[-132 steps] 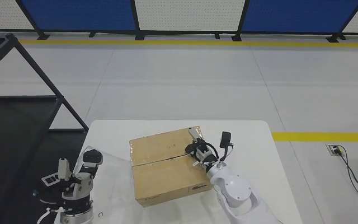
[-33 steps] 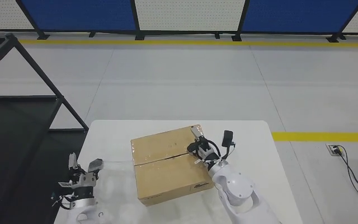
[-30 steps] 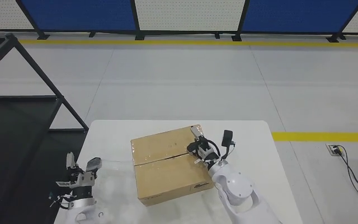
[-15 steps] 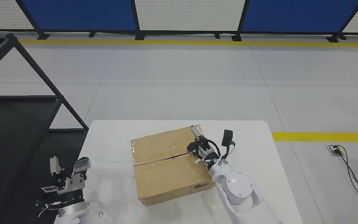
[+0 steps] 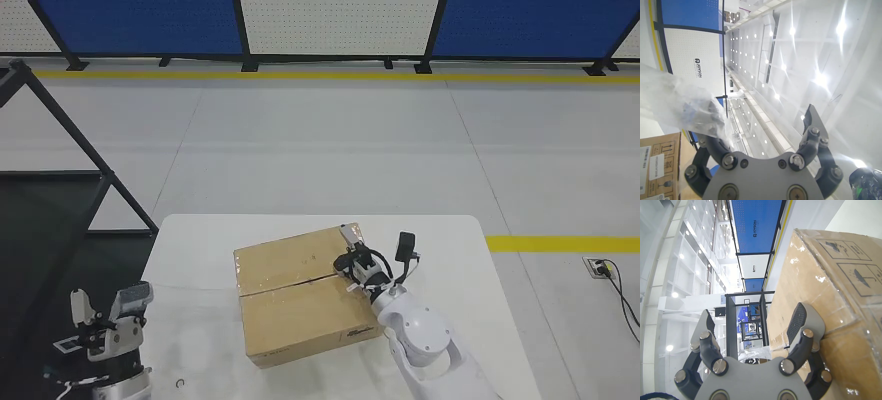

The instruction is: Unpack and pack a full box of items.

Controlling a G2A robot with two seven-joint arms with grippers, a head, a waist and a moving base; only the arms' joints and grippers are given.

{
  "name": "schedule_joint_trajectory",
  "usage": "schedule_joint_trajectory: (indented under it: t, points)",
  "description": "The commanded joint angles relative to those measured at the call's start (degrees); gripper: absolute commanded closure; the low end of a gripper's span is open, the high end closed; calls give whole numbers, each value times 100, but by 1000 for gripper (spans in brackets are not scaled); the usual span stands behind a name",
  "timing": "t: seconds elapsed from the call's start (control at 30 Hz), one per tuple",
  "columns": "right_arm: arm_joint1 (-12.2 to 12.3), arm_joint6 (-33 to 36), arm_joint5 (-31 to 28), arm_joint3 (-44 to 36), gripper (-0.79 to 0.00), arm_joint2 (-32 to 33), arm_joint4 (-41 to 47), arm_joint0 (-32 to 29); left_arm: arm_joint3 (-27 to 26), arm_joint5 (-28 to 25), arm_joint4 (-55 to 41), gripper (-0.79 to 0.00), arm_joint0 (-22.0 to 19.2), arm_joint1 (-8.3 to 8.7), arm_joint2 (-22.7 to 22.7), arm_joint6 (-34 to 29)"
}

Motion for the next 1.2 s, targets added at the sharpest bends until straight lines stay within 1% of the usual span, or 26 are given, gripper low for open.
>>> schedule_joint_trajectory:
  t: [0.0, 0.3, 0.53, 0.77, 0.93, 1.17]
  points:
    - [-2, -5, -15, -2, -785, 4, -1, -16, -80, -32, 144, -785, 36, -17, 36, 45]
    - [-13, -5, -36, -58, -785, 9, -17, -94, -618, -47, 663, -785, 174, -98, 245, 163]
    - [-24, -24, -91, -134, -785, -4, -43, -166, -925, 215, 1168, -785, 110, -166, 622, 202]
    - [-11, -191, -449, -476, -785, 59, -217, -433, -983, 548, 1639, -785, -40, -224, 988, 199]
    - [3, -174, -370, -655, -785, 104, -300, -557, -963, 826, 1932, -785, -206, -265, 1248, 184]
    - [12, -114, -329, -702, -785, 179, -274, -649, -879, 1165, 2418, -785, -490, -324, 1629, 162]
